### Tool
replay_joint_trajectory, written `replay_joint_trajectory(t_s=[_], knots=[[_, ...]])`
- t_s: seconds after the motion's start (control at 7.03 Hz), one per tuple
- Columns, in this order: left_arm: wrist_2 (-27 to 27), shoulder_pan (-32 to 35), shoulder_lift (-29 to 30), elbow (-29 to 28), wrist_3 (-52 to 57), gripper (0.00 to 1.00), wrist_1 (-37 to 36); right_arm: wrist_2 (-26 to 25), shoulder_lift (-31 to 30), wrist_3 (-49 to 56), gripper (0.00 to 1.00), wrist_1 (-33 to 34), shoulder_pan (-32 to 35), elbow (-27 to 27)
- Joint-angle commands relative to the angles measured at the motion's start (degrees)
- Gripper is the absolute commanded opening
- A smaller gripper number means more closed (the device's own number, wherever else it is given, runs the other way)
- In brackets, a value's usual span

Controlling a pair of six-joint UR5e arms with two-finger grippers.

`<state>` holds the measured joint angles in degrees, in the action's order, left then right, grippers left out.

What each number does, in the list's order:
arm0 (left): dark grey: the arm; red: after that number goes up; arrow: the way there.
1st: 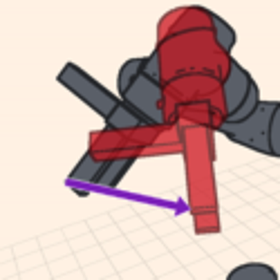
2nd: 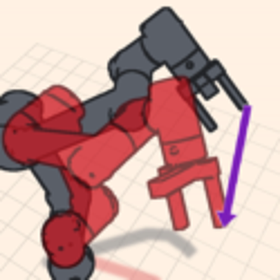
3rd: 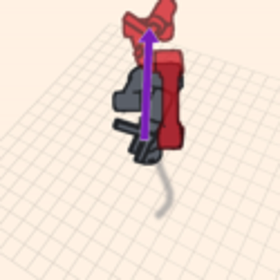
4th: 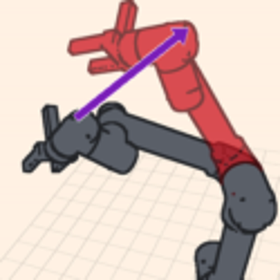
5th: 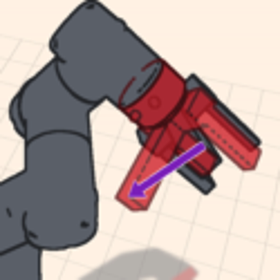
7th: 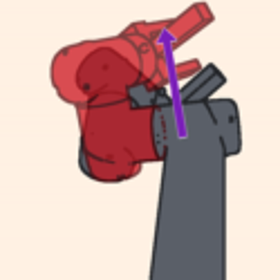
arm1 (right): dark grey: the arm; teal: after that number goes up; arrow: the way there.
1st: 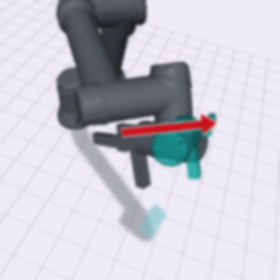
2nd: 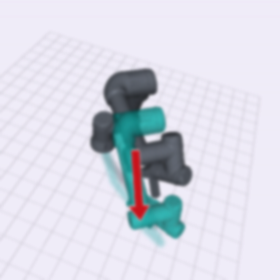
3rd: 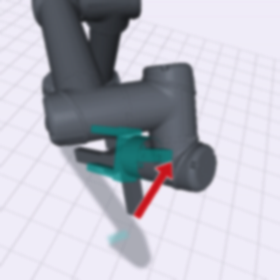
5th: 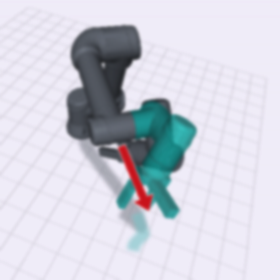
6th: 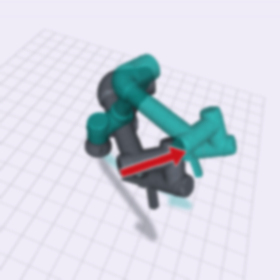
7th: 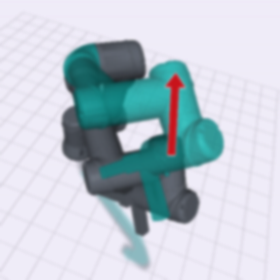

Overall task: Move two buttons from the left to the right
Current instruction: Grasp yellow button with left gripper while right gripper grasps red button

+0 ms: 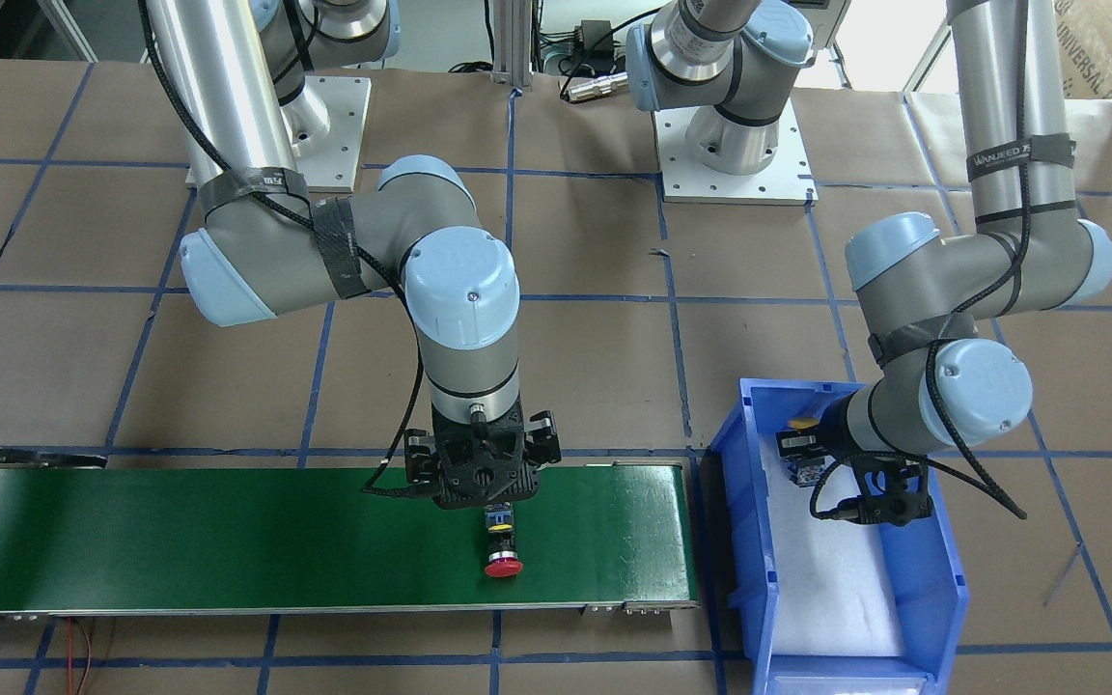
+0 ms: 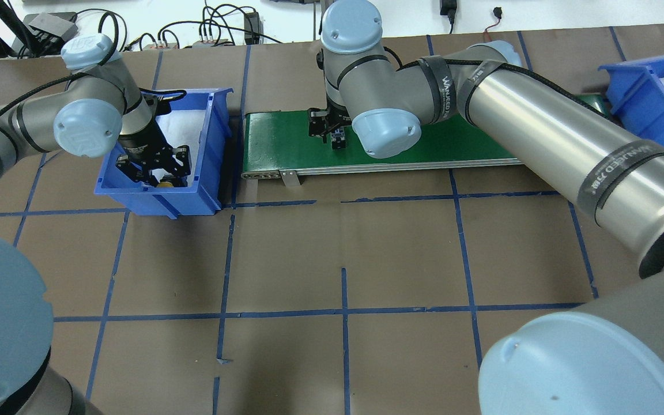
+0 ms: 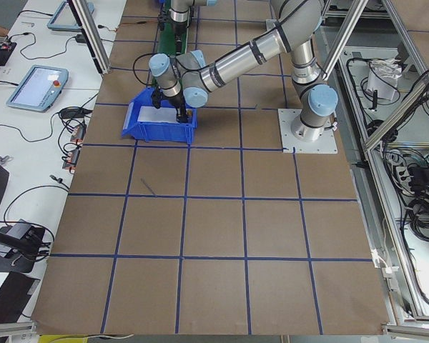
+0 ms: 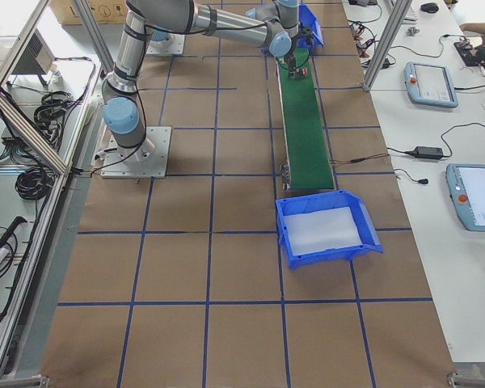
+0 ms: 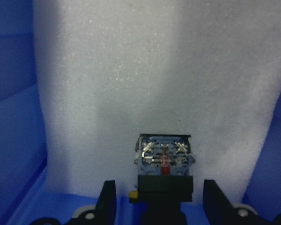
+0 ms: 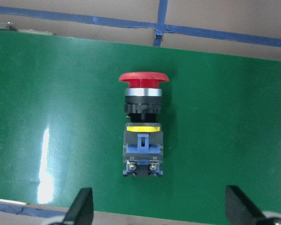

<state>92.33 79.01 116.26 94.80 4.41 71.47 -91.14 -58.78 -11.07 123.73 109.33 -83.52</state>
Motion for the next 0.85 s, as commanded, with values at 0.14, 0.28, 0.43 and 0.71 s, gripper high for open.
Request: replay_joint_trajectory(t_s=[0.14,0.28,0.43,0.71], knots=[[3.2,0.1,-1.8,-3.6,0.1,0.25,1.5,0.1,1.4,1.0,0.56,1.4,-0.5,0.1],[3.0,0.2,-3.2,-7.3,0.1,0.26,5.7,0.1,1.5,1.0,0.34,1.4,-0.7,0.1],[2.6,0.9,-4.4,-12.8,-0.1,0.26,12.1,0.1,1.5,1.0,0.19,1.4,-0.7,0.1],[0.6,2.4,-5.0,-22.7,-0.1,0.26,17.8,-0.2,1.4,1.8,0.08,1.3,-1.3,0.3]])
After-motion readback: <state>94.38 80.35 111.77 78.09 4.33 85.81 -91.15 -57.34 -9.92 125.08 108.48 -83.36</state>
